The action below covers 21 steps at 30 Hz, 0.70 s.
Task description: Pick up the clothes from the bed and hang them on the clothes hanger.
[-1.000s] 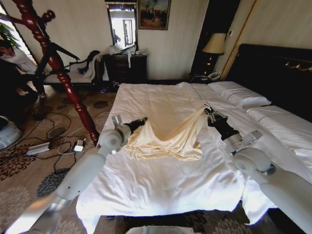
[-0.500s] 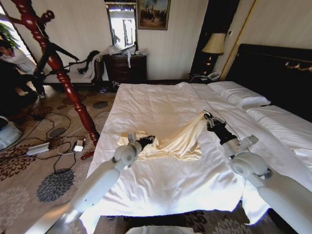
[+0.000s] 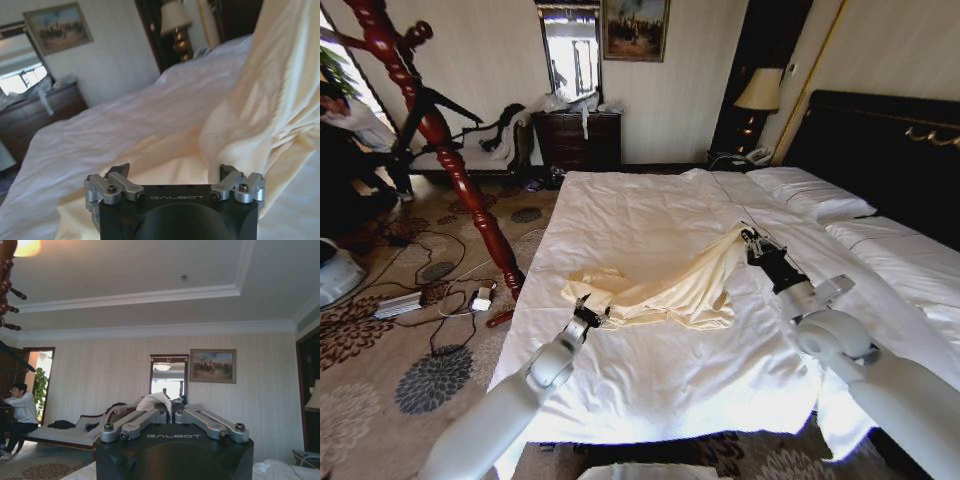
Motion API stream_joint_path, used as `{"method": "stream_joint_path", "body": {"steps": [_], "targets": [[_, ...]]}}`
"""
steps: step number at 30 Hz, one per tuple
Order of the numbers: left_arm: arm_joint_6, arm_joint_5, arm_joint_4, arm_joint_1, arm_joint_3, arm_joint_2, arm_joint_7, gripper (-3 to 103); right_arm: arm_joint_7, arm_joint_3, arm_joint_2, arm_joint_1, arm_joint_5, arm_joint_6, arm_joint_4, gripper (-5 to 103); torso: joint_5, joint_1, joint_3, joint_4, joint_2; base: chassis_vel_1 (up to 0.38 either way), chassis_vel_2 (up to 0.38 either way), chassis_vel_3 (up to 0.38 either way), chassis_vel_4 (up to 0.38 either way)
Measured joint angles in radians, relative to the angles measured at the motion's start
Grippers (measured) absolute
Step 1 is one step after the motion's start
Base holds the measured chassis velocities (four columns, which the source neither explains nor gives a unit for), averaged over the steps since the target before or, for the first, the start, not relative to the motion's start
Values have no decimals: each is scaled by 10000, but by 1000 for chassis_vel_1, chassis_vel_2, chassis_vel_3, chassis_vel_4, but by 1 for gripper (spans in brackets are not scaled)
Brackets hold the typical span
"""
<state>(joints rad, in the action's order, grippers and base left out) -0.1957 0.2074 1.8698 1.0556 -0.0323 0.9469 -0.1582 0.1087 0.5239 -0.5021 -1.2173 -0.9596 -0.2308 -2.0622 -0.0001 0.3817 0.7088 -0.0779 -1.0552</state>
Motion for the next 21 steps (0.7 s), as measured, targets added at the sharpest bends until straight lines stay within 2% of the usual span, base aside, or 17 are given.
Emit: {"method": "stream_joint_path", "body": {"steps": [1, 2, 3, 6, 7, 10, 14, 16, 17, 19, 21], "targets": [[597, 223, 246, 319, 287, 41, 200, 98, -5, 41, 280, 96, -161, -11, -120, 2, 1, 0, 0, -3, 0, 0, 0, 0, 0], [862, 413, 387, 453, 438, 77, 316, 100, -8, 55, 425, 198, -270, -14, -191, 2, 1, 0, 0, -3, 0, 0, 0, 0, 0], [862, 413, 387, 453, 438, 77, 316, 100, -8, 55, 425, 198, -270, -14, -191, 2, 1, 0, 0, -3, 0, 0, 0, 0, 0], [1950, 1555, 1262, 1172, 1418, 296, 926, 100, 73, 46, 1138, 1018, -932, 21, -487, 2, 0, 0, -1, -1, 0, 0, 0, 0, 0], [1950, 1555, 1262, 1172, 1418, 296, 926, 100, 73, 46, 1138, 1018, -932, 21, -487, 2, 0, 0, -1, -1, 0, 0, 0, 0, 0], [2349, 2478, 2052, 1892, 2355, 463, 1267, 100, 183, -113, 1604, 2053, -1500, 147, -489, 2, 0, 0, 0, 1, 0, 0, 0, 0, 0], [2524, 3000, 2498, 2347, 3083, 569, 1447, 100, 193, -230, 1824, 2686, -1905, 209, -418, 2, 0, 1, 0, 1, 0, 0, 0, 0, 0], [2556, 4037, 2915, 2774, 3628, 522, 1742, 100, 140, -239, 2010, 3038, -2029, 218, -386, 2, 0, 2, 0, 2, 0, 0, 0, 0, 0], [2556, 4037, 2915, 2774, 3628, 522, 1742, 100, 140, -239, 2010, 3038, -2029, 218, -386, 2, 0, 2, 0, 2, 0, 0, 0, 0, 0], [2216, 4527, 2889, 2978, 3687, 278, 1729, 100, 94, -148, 2158, 3133, -2152, 215, -441, 2, 1, 1, 0, -3, 0, 0, 0, 0, 0], [2089, 4563, 2832, 3026, 3647, 196, 1676, 100, 93, -126, 2188, 3145, -2178, 213, -462, 2, 0, 1, 0, -4, 0, 0, 0, 0, 0]]}}
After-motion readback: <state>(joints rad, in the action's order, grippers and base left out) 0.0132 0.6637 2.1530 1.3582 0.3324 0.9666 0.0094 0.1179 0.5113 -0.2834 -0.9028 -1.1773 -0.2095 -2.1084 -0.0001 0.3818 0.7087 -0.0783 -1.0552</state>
